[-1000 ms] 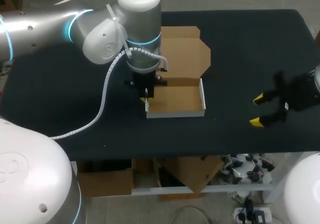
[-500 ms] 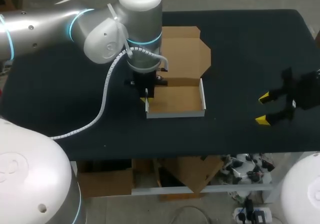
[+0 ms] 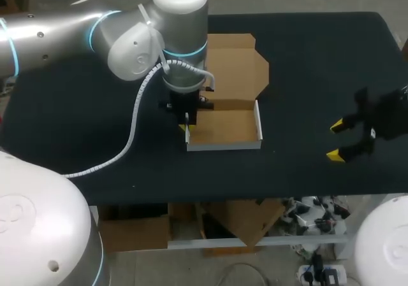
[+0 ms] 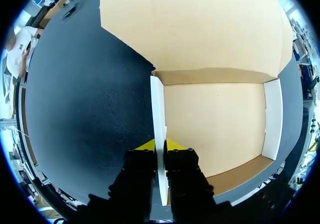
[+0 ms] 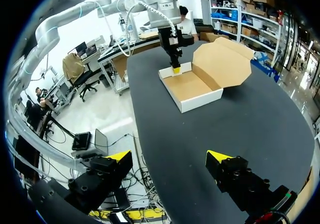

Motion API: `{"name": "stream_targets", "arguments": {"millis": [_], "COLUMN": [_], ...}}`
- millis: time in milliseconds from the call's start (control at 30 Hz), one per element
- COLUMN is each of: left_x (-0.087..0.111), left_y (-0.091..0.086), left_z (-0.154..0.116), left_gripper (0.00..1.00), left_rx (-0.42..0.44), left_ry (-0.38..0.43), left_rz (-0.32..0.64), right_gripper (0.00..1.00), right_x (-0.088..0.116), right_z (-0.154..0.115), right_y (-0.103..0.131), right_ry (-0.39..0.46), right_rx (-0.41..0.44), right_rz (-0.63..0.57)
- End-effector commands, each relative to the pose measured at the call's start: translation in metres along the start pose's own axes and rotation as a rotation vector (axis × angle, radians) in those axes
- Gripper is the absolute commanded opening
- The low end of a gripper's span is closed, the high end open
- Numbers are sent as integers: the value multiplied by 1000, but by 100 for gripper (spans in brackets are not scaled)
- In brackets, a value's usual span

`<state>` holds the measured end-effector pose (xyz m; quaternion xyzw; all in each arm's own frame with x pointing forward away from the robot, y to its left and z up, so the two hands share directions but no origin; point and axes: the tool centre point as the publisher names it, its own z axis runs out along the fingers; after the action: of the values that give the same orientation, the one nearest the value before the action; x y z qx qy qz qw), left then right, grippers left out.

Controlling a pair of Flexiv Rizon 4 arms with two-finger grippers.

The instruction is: Assemble the packaging by folding the flat box into shape, placing the metal phone stand inside, and closing the box properly

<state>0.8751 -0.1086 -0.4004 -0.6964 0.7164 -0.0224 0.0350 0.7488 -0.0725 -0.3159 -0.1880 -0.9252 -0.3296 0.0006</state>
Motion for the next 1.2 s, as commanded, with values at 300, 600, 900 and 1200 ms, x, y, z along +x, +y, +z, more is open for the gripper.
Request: {"name": "stream_targets", "arguments": {"millis": [300,600,900,1200], "left_x": [1,2,1,1], "left_y": [-1,-1,-1,-1], "left_z": [0,0,0,0], "left_gripper": [0,0,0,0], "left_rx": [-2,-3,-5,-5], "left_ry": [-14,-17,-20,-20], "left_rz": [1,2,4,5], "right_gripper": [100,100,100,100], "right_x": [5,1,0,0], "right_z": [-2,-3,1,5], "right_y": [-9,-13,-6,0], "right_ry": [-55,-38,-19,-15], "right_rx": [9,-8,-31,-14], "right_rz": [12,10,-12,-34]}}
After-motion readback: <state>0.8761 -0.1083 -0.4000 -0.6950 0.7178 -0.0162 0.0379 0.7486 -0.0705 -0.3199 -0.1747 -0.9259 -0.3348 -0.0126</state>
